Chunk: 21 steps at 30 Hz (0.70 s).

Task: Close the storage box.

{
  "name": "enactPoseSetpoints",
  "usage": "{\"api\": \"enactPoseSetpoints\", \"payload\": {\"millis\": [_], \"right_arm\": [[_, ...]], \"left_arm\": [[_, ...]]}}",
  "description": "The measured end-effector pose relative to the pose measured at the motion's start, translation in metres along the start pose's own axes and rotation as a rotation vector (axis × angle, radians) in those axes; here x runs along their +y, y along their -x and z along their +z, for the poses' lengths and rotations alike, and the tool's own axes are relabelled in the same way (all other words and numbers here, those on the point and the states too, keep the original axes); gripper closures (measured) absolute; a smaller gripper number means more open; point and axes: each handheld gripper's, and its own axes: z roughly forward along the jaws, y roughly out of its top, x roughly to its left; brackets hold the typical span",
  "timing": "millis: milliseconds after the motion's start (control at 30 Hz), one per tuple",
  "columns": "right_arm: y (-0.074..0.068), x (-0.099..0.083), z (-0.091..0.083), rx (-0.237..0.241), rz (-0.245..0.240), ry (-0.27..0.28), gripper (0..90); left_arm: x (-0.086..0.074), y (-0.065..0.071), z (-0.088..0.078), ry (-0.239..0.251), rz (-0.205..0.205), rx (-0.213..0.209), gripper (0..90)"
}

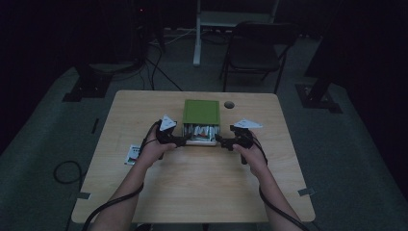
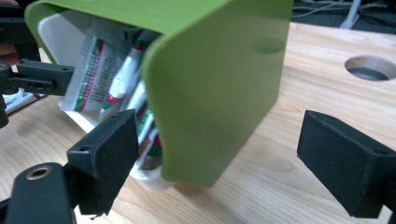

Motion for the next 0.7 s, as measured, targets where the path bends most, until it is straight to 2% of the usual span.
{"api": "enactPoseSetpoints", "payload": {"millis": [167, 233, 400, 567, 700], "right_arm": [[-0.003, 0.003, -0.002, 0.009, 0.023, 0.022, 12.4], [-0.003, 0.003, -0.002, 0.005, 0.019, 0.015, 12.4], [-0.007, 0.001, -0.002, -0.001, -0.001, 0.001, 12.3], [-0.008, -0.002, -0.004, -0.011, -0.009, -0.006, 12.3], [-0.008, -0.006, -0.007, -0.019, -0.011, -0.009, 12.3]], "left_arm": [[0.000, 0.002, -0.008, 0.019, -0.002, 0.014, 10.6], [0.000, 0.003, -0.011, 0.019, 0.007, 0.020, 10.2], [0.000, 0.005, -0.017, 0.016, 0.001, 0.030, 10.2], [0.000, 0.007, -0.023, 0.013, -0.009, 0.063, 10.2], [-0.002, 0.010, -0.026, 0.002, -0.006, 0.062, 10.2]]}}
